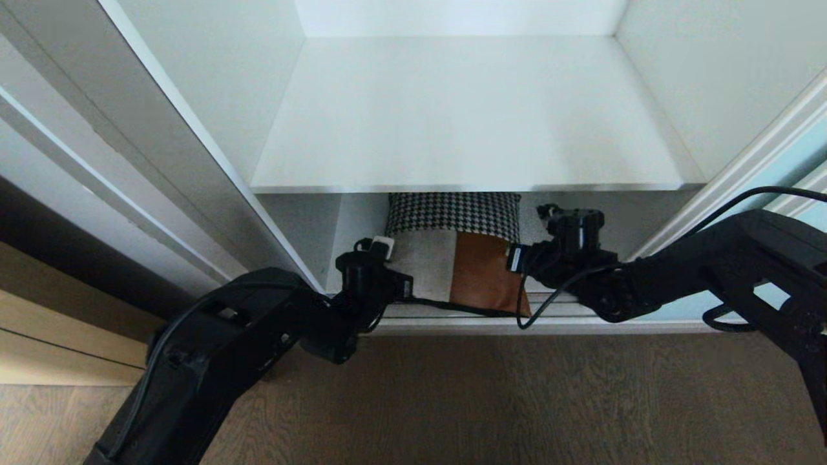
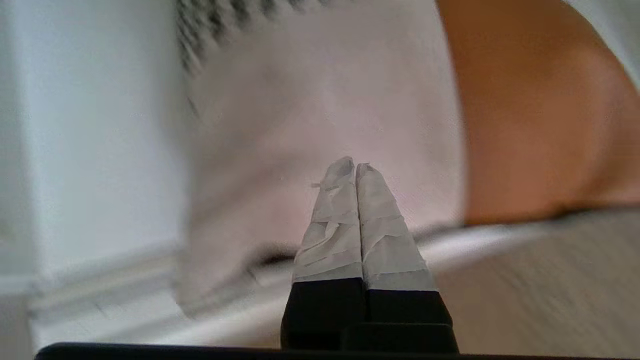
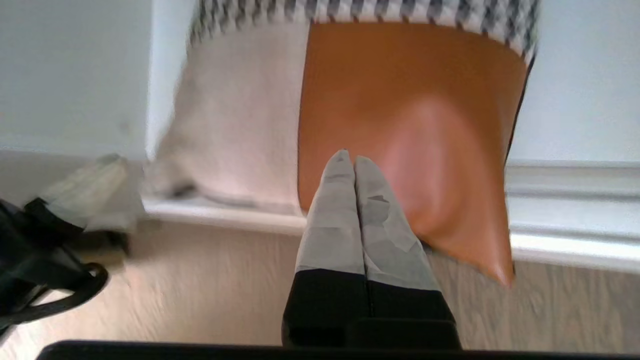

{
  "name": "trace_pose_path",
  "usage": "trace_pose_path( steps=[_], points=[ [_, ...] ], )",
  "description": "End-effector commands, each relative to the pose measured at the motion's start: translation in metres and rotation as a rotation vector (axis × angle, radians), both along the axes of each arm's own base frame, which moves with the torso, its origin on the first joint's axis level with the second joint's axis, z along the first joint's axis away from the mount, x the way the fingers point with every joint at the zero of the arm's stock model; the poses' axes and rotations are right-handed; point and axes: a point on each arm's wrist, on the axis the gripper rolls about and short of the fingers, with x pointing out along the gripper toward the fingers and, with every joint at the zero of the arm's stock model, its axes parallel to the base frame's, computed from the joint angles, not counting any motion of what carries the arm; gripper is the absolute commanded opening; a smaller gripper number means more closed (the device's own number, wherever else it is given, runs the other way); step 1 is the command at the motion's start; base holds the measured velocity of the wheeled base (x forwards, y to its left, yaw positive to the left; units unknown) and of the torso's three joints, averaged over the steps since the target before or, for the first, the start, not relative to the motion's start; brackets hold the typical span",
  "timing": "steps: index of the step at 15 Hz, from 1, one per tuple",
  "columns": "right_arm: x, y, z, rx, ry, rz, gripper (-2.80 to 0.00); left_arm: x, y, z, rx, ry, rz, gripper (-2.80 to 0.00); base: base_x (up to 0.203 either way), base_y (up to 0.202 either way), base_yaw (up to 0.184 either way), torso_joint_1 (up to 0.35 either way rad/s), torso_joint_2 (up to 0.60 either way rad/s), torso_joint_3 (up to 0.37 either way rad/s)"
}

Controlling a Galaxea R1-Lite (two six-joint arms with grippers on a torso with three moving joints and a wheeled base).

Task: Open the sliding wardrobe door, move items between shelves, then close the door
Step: Place the pillow on the lower shelf

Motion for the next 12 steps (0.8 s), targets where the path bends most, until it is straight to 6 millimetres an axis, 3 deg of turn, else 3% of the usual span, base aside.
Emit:
trace_pose_path(
  steps=[1,3,6,12],
  points=[
    [-0.006,0.004,-0.021,-0.066,0.041,0.031,-2.80,-0.015,-0.005,-0.001,-0.016,0.039,-0.005,-2.80,0.000,0.000,0.000,0.000,0.00,0.000],
    [-0.012,0.007,-0.040,-0.101,0.057,0.059,-2.80,-0.017,-0.003,-0.005,-0.044,0.062,0.026,-2.80,0.000,0.000,0.000,0.000,0.00,0.000],
    [-0.035,0.009,-0.061,-0.131,0.116,0.078,-2.80,-0.034,0.005,-0.007,-0.052,0.116,0.037,-2.80,0.000,0.000,0.000,0.000,0.00,0.000],
    [-0.116,0.011,-0.019,-0.179,0.098,0.138,-2.80,-0.085,0.027,0.063,-0.094,0.083,0.113,-2.80,0.000,0.000,0.000,0.000,0.00,0.000]
  ],
)
